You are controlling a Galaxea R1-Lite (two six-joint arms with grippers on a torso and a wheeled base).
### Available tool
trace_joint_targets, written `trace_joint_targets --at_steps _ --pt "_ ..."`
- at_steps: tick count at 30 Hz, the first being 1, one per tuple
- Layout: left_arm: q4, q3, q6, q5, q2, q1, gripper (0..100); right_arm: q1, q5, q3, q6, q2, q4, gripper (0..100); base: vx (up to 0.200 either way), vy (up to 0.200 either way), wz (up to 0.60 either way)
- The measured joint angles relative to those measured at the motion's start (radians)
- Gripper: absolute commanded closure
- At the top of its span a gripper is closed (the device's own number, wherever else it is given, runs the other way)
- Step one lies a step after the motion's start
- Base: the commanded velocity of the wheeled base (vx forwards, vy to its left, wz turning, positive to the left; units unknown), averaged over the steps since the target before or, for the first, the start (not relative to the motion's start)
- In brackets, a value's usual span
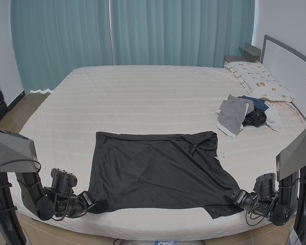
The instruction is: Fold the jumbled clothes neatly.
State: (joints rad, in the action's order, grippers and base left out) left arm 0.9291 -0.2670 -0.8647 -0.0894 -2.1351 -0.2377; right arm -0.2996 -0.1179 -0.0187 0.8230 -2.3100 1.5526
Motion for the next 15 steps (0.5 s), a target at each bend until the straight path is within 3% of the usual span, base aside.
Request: trace_joint_targets --at_steps 3,7,10,15 --pt "0.019 0.018 -0.001 0.005 0.000 0.000 0 0.042 0.063 0.001 -0.076 0.022 0.000 0 0.000 0.000 0.00" --pt "0.060 0.046 -0.002 0.012 0.000 -0.001 0 0.124 0.153 0.001 -0.267 0.053 0.000 0 0.000 0.000 0.00" --pt "0.091 0.063 -0.006 0.016 0.000 -0.005 0 0.178 0.211 0.001 -0.355 0.075 -0.003 0 0.000 0.000 0.00" --pt "0.107 0.084 -0.009 0.026 -0.002 -0.009 0 0.203 0.231 0.001 -0.334 0.099 -0.007 0 0.000 0.000 0.00"
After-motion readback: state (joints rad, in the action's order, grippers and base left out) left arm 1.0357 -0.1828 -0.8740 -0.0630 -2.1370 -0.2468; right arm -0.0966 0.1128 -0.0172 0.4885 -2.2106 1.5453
